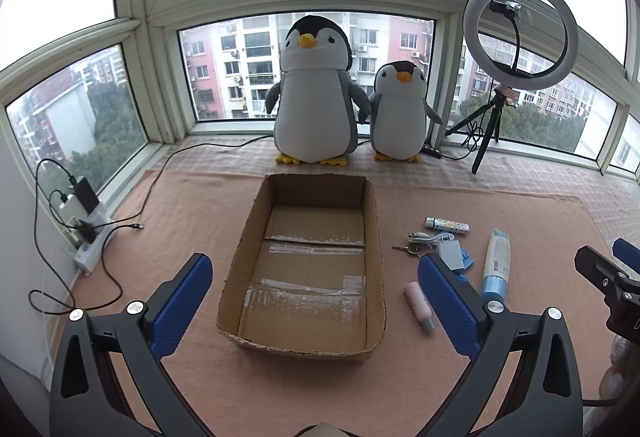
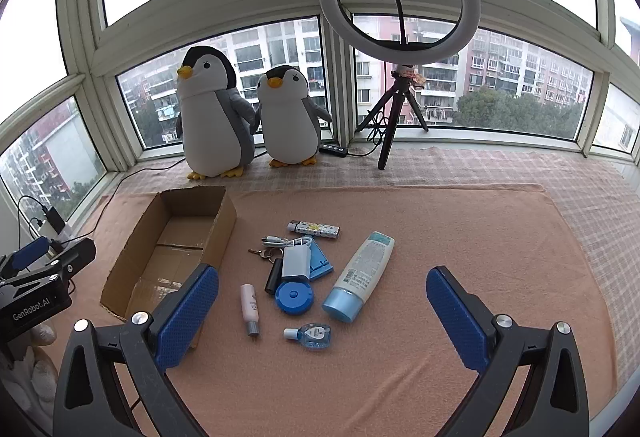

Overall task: Organize rigid objects
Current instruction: 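Move the right tool toward the white-and-blue lotion tube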

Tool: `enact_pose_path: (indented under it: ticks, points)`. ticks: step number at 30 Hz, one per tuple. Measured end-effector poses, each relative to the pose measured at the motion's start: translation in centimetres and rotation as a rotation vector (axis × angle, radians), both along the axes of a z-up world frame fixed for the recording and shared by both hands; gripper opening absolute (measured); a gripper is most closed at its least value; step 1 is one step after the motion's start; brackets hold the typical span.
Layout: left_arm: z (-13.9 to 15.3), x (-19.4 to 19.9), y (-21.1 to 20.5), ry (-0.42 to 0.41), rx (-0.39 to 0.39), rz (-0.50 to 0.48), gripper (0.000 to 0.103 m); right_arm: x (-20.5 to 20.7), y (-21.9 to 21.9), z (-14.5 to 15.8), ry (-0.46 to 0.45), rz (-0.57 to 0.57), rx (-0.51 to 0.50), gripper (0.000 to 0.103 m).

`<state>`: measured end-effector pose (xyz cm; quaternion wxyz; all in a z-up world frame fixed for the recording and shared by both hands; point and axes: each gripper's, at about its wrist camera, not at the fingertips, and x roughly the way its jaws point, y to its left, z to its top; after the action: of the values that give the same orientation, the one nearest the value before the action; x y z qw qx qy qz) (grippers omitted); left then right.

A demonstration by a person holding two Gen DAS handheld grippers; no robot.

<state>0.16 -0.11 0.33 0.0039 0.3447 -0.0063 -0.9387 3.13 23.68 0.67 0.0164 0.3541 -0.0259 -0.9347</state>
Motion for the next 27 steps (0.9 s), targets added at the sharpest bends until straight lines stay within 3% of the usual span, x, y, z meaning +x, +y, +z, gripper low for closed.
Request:
enact_pose_path:
  ticks: [27]
  points:
    - [-0.33, -0.17, -0.09, -0.005, 0.001, -0.001, 0.103, -0.28, -0.34, -0.33, -0.014, 0.0, 0.002, 0.103]
